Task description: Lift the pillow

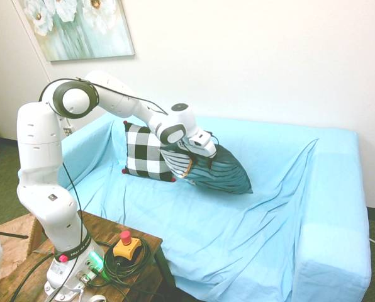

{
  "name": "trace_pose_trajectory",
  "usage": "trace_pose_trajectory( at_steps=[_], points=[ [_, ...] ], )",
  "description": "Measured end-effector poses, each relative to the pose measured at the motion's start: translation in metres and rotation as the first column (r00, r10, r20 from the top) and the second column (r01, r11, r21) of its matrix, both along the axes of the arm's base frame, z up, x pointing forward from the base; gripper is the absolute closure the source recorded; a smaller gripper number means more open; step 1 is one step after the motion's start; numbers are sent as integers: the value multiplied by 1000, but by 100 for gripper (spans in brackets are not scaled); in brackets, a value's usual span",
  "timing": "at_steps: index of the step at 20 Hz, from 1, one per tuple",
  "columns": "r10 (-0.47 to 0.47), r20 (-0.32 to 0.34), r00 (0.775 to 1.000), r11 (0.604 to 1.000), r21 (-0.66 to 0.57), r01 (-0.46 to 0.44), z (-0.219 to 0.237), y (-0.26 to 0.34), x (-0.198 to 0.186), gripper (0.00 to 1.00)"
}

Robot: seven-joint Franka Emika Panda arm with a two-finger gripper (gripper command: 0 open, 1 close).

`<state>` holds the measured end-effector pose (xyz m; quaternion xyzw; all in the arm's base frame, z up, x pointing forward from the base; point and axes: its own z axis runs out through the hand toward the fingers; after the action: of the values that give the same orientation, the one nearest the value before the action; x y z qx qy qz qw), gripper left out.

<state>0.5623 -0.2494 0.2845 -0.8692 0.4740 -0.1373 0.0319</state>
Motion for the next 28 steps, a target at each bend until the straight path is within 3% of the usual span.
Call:
trace_pose_trajectory(
  at_steps=[8, 16, 28],
  points=[
    [51, 96, 994, 998, -39, -48, 58, -11, 102, 0],
    [91, 151, 984, 995, -63, -83, 73, -8, 180, 0],
    [118, 169, 979, 991, -90, -104, 83, 9, 235, 0]
  ],
)
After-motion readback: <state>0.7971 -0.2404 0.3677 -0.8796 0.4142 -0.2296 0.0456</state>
